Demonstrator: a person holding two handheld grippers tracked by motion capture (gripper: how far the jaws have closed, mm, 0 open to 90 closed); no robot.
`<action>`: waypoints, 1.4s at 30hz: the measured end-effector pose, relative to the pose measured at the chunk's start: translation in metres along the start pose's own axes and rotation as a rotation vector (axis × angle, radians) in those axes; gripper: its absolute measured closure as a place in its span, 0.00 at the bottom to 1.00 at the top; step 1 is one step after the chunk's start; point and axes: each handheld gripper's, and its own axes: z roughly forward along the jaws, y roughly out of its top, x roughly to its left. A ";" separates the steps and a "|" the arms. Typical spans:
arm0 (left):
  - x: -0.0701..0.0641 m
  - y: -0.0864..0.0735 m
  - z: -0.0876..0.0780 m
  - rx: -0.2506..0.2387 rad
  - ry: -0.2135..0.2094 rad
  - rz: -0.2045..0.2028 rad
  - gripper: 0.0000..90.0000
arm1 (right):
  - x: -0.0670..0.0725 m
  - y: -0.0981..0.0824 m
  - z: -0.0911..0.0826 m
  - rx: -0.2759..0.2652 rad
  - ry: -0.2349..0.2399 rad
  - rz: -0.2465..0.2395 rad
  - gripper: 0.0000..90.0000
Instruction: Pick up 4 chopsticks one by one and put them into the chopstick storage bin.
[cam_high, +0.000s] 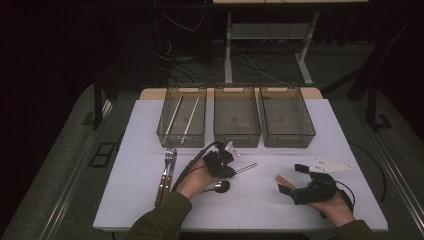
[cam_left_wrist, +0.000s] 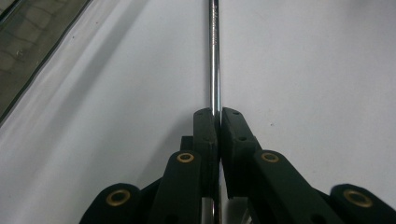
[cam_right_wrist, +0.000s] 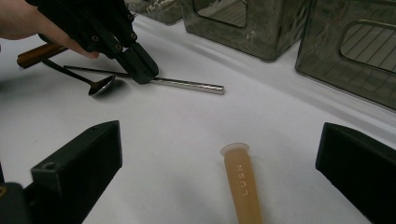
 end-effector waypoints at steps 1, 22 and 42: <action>0.000 0.000 0.000 -0.003 -0.002 -0.002 0.95 | 0.000 0.000 0.000 -0.001 0.000 -0.002 0.01; 0.007 -0.002 -0.065 -0.316 -0.011 -0.060 0.95 | -0.001 0.000 -0.001 -0.006 -0.001 -0.009 0.01; 0.037 -0.040 -0.143 -0.617 0.058 -0.184 0.94 | 0.000 0.000 0.000 -0.005 -0.001 -0.015 0.01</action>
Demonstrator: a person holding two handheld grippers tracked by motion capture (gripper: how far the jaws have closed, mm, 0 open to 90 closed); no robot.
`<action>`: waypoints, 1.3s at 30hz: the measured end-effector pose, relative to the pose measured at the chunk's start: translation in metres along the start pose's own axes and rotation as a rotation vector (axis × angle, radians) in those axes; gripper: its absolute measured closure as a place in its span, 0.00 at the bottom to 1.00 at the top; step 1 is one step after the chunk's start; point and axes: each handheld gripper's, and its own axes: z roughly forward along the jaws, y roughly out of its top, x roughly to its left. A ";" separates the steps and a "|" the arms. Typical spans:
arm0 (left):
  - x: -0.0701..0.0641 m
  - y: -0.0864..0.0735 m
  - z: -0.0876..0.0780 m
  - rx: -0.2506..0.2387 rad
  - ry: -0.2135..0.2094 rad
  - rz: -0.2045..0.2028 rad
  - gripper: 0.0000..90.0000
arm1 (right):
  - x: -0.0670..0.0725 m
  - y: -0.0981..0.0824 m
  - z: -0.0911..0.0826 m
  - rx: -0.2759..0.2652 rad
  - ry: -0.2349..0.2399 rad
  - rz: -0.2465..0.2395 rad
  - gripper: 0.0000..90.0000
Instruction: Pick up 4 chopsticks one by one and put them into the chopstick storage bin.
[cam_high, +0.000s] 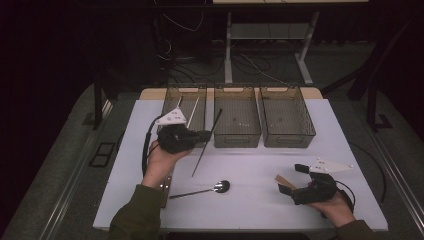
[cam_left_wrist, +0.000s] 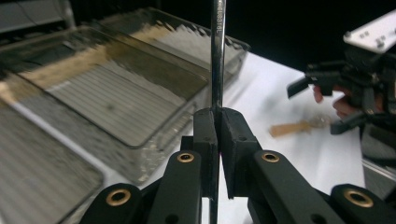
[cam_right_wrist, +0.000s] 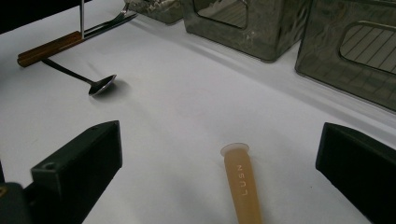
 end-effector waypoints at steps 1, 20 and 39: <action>0.003 0.000 -0.003 -0.013 0.005 -0.006 0.94 | 0.000 0.000 0.000 0.001 0.000 0.001 0.01; 0.051 0.037 -0.036 -0.155 0.183 -0.012 0.94 | 0.000 0.000 0.001 0.001 -0.003 0.013 0.01; 0.109 0.052 -0.018 -0.079 0.418 -0.080 0.94 | 0.000 0.000 0.000 -0.003 0.003 0.016 0.01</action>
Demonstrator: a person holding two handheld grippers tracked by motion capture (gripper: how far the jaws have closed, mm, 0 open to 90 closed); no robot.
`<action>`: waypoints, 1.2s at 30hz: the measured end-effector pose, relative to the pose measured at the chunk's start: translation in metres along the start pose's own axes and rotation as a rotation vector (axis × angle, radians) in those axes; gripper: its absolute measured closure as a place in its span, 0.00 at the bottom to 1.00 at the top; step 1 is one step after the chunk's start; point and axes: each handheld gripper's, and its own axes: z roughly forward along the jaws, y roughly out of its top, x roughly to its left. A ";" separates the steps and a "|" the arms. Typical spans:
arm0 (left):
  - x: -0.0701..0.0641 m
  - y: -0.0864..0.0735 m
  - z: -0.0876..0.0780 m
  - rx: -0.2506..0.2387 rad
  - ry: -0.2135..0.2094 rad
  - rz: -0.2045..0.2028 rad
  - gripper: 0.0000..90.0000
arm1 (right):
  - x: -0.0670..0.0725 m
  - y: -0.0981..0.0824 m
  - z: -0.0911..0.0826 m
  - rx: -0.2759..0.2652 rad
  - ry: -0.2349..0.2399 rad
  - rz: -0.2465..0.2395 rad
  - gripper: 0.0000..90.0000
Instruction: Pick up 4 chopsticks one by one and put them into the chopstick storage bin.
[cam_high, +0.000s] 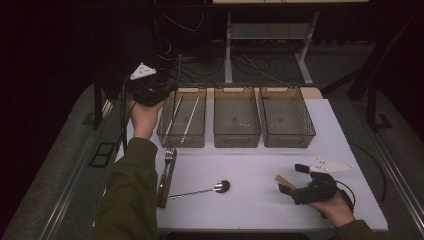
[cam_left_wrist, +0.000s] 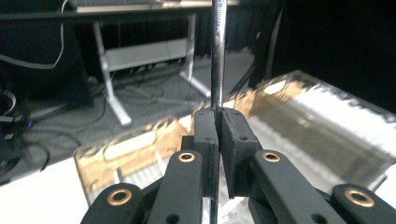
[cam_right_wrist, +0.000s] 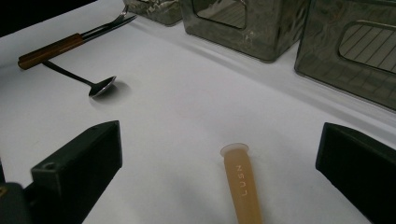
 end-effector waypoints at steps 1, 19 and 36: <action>0.002 -0.002 0.003 0.015 0.010 -0.010 0.94 | 0.000 0.000 0.000 0.000 0.000 0.001 0.01; 0.017 -0.037 0.037 0.268 0.105 -0.039 0.94 | 0.000 0.000 0.000 0.000 0.002 0.005 0.01; 0.012 -0.046 0.051 0.269 0.106 -0.036 0.53 | -0.001 0.000 -0.001 -0.006 0.002 -0.003 0.01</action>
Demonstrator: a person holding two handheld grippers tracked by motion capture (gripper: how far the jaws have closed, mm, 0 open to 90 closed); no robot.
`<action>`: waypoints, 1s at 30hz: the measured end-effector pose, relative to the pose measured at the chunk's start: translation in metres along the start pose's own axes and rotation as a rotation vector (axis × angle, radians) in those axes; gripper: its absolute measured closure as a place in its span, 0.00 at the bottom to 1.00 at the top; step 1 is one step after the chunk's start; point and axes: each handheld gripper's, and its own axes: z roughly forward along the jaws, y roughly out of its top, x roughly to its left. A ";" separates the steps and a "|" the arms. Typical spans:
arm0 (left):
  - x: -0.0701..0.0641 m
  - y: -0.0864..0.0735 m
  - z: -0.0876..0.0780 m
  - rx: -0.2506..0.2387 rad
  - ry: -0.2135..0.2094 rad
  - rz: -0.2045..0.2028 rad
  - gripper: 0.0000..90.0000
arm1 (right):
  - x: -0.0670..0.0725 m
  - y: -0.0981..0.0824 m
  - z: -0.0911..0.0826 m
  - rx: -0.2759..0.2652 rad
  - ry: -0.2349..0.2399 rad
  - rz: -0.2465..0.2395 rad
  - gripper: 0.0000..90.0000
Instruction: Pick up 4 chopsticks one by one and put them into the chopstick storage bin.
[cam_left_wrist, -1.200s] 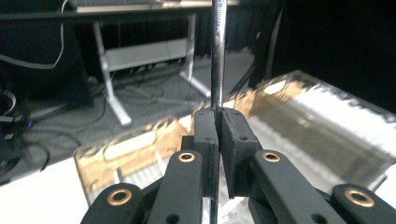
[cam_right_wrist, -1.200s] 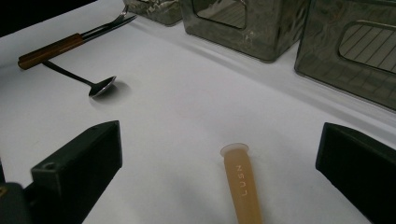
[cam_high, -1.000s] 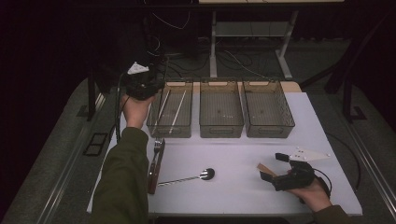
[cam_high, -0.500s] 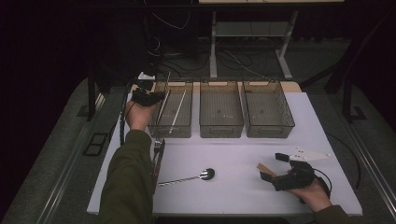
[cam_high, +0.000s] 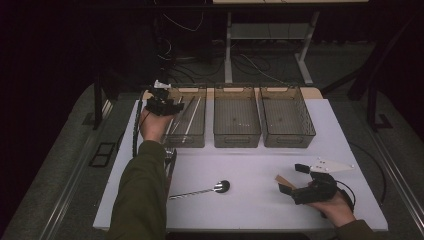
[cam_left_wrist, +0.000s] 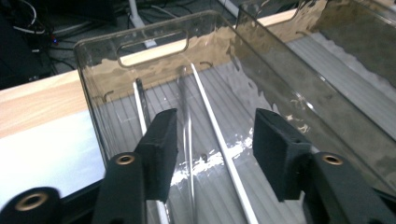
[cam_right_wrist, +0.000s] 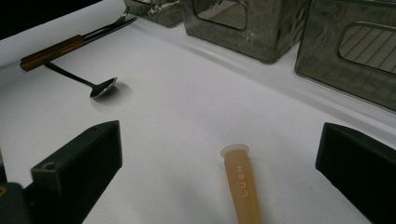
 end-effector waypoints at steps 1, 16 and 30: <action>-0.001 0.000 0.000 -0.006 -0.002 0.004 0.51 | 0.000 0.000 0.000 0.002 0.000 0.004 0.01; -0.025 -0.010 -0.020 -0.066 -0.184 0.083 0.28 | -0.001 0.000 0.000 0.004 -0.008 0.002 0.01; -0.054 -0.057 -0.045 -0.122 -0.314 0.140 0.21 | -0.001 0.000 -0.001 0.000 -0.015 0.005 0.01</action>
